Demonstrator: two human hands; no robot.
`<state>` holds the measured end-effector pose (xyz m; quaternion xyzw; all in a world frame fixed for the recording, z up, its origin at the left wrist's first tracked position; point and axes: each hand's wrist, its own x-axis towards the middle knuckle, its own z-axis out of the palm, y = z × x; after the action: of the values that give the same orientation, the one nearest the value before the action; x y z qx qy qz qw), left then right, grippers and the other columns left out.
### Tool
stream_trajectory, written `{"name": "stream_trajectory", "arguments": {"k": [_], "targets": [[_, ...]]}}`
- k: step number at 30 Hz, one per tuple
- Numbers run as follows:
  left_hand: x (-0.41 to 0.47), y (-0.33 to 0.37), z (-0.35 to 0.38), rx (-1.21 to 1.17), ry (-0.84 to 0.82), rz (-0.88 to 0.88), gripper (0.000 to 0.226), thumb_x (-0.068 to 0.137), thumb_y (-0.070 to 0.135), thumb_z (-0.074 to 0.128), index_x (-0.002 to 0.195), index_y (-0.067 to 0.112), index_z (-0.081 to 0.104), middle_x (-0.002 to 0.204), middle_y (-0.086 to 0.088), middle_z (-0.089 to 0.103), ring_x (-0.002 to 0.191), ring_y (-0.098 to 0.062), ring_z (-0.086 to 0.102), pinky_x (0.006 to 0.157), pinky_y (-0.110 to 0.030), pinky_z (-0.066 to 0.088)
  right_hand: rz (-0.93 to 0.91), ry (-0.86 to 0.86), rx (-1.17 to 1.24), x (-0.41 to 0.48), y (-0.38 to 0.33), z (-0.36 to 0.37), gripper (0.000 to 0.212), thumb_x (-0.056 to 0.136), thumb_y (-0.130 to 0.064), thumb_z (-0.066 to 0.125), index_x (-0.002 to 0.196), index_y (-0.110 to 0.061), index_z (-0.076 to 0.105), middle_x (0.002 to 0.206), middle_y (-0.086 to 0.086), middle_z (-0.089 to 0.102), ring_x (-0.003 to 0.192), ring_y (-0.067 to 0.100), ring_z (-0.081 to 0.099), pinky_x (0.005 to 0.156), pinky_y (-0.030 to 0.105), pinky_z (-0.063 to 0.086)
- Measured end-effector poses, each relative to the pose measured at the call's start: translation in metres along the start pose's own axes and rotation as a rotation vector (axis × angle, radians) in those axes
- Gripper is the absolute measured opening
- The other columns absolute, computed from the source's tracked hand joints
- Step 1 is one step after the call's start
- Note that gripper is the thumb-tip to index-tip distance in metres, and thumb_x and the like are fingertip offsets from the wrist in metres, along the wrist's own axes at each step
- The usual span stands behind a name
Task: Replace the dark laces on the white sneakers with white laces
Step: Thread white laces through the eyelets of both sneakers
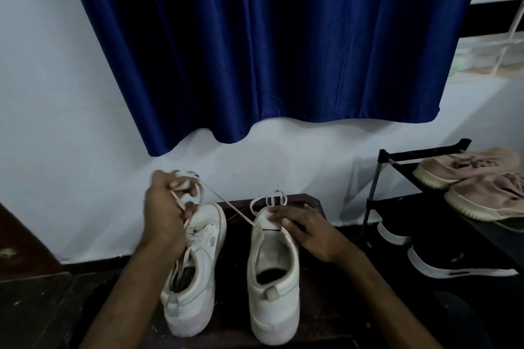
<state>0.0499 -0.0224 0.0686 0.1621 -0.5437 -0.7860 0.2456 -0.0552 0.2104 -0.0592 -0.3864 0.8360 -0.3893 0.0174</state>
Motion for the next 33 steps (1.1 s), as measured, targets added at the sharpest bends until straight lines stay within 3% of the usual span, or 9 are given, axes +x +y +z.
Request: {"name": "stream_trajectory", "arguments": {"k": [4, 7, 10, 14, 19, 23, 27, 30, 33], "targets": [[-0.001, 0.021, -0.005, -0.187, 0.012, 0.124, 0.025, 0.084, 0.022, 0.037, 0.059, 0.023, 0.034, 0.066, 0.007, 0.054, 0.060, -0.009, 0.051, 0.050, -0.024, 0.028, -0.012, -0.018, 0.044, -0.003, 0.003, 0.000, 0.030, 0.103, -0.026, 0.042, 0.125, -0.031, 0.062, 0.139, -0.027, 0.048, 0.133, -0.011, 0.035, 0.115, 0.038, 0.013], [-0.003, 0.004, 0.000, 0.070, -0.020, 0.082, 0.028, 0.097, 0.028, 0.040, 0.074, 0.019, 0.054, 0.082, -0.001, 0.070, 0.066, -0.010, 0.058, 0.055, -0.027, 0.036, -0.027, 0.031, 0.228, -0.005, 0.004, 0.001, 0.029, 0.101, -0.013, 0.046, 0.123, -0.015, 0.065, 0.137, -0.013, 0.056, 0.131, -0.001, 0.045, 0.115, 0.031, 0.031], [-0.006, -0.029, 0.007, 0.332, -0.140, 0.049, 0.027, 0.100, 0.030, 0.047, 0.090, 0.009, 0.062, 0.094, -0.007, 0.075, 0.077, -0.019, 0.067, 0.065, -0.034, 0.049, 0.022, 0.069, 0.283, -0.005, 0.000, 0.002, 0.032, 0.101, -0.009, 0.048, 0.128, -0.017, 0.062, 0.134, -0.014, 0.058, 0.128, -0.002, 0.048, 0.111, 0.021, 0.034], [-0.006, -0.068, 0.013, 0.513, -0.318, -0.035, 0.021, 0.100, 0.016, 0.050, 0.082, 0.010, 0.044, 0.074, -0.010, 0.070, 0.068, -0.028, 0.064, 0.054, -0.029, 0.048, -0.015, 0.093, 0.168, -0.003, 0.005, 0.010, 0.038, 0.100, -0.006, 0.045, 0.133, -0.019, 0.056, 0.136, -0.016, 0.054, 0.129, -0.004, 0.045, 0.111, 0.018, 0.031], [-0.002, -0.077, 0.010, 0.677, -0.299, 0.067, 0.019, 0.097, 0.012, 0.056, 0.083, 0.010, 0.044, 0.062, 0.009, 0.061, 0.056, -0.005, 0.054, 0.049, -0.025, 0.045, -0.031, 0.308, 0.010, 0.011, 0.010, 0.008, 0.035, 0.097, -0.002, 0.043, 0.123, -0.015, 0.063, 0.117, -0.012, 0.063, 0.112, -0.001, 0.056, 0.098, 0.011, 0.037], [0.007, -0.066, 0.000, 0.955, -0.295, 0.243, 0.012, 0.092, 0.027, 0.062, 0.087, 0.019, 0.055, 0.075, 0.009, 0.066, 0.065, -0.003, 0.061, 0.068, -0.031, 0.055, 0.016, 0.103, -0.284, 0.031, 0.020, -0.004, 0.049, 0.087, -0.011, 0.044, 0.132, -0.025, 0.056, 0.134, -0.007, 0.059, 0.123, 0.010, 0.052, 0.105, 0.020, 0.035], [0.015, -0.053, -0.011, 1.040, -0.290, 0.188, 0.035, 0.083, 0.064, 0.049, 0.090, 0.031, 0.058, 0.084, 0.019, 0.070, 0.082, -0.013, 0.068, 0.075, -0.048, 0.057, 0.037, -0.079, -0.479, 0.035, 0.034, -0.003, 0.051, 0.084, -0.022, 0.047, 0.133, -0.038, 0.047, 0.131, -0.013, 0.056, 0.125, 0.011, 0.048, 0.103, 0.034, 0.039], [0.020, -0.049, -0.012, 1.060, -0.279, 0.235, 0.027, 0.094, 0.053, 0.047, 0.086, 0.029, 0.057, 0.084, 0.021, 0.071, 0.080, -0.015, 0.068, 0.075, -0.045, 0.056, 0.120, 0.009, -0.622, 0.022, 0.036, -0.018, 0.021, 0.092, -0.023, 0.046, 0.108, -0.026, 0.060, 0.114, -0.004, 0.062, 0.110, 0.019, 0.055, 0.089, 0.034, 0.040], [0.024, -0.049, -0.010, 1.137, -0.285, 0.307, 0.021, 0.098, 0.039, 0.049, 0.083, 0.025, 0.055, 0.081, 0.009, 0.069, 0.076, -0.020, 0.064, 0.075, -0.041, 0.053, 0.204, -0.012, -0.502, -0.001, 0.040, -0.033, 0.014, 0.094, -0.027, 0.052, 0.093, -0.020, 0.064, 0.096, 0.004, 0.069, 0.091, 0.024, 0.064, 0.076, 0.034, 0.047]]}}
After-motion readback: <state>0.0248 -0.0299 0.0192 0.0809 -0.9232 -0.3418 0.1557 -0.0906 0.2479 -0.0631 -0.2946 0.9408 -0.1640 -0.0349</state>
